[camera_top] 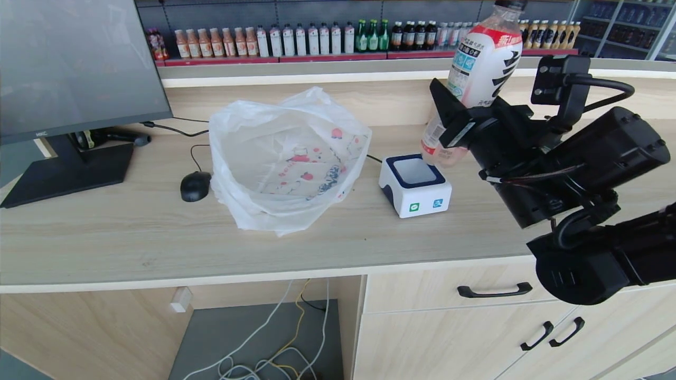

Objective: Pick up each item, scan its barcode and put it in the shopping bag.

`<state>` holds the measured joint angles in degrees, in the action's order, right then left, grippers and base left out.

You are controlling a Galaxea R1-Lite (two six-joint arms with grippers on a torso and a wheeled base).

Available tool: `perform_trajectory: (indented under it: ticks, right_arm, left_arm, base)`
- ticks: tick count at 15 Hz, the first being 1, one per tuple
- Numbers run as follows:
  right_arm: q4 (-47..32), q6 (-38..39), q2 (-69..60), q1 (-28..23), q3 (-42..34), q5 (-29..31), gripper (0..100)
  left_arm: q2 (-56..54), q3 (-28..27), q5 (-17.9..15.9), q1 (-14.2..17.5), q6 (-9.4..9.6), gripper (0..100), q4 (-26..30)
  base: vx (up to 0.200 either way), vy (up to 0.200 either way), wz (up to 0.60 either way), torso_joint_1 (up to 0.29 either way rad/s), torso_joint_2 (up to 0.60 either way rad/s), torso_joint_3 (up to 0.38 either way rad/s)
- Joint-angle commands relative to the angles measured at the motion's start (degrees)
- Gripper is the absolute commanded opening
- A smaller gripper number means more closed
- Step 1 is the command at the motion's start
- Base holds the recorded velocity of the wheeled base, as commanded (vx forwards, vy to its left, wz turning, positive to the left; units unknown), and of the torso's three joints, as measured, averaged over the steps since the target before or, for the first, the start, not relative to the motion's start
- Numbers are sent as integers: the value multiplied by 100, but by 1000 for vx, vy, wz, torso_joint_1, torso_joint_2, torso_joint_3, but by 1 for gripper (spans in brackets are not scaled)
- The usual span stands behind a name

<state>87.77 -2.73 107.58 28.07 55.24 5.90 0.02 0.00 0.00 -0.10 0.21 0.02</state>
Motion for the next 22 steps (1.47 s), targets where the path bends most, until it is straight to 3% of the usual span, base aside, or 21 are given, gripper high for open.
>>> perform_trajectory:
  ticks: [1, 4, 16, 22]
  right_arm:
    - [12, 9, 35, -21, 22, -1, 0]
    - [56, 27, 61, -48, 22, -1, 0]
    - [126, 132, 290, -188, 181, -1, 0]
    - [126, 132, 421, -153, 224, -19, 0]
  left_arm:
    - [-2, 0, 0, 1, 6, 100, 6]
    - [-2, 0, 0, 1, 23, 100, -2]
    - [-2, 0, 0, 1, -38, 100, -2]
    - [-2, 0, 0, 1, -30, 100, -2]
  base:
    - [0, 0, 0, 0, 0, 0]
    - [0, 0, 0, 0, 0, 0]
    - [0, 200, 0, 3, 4, 3]
    - [0, 0, 0, 0, 0, 0]
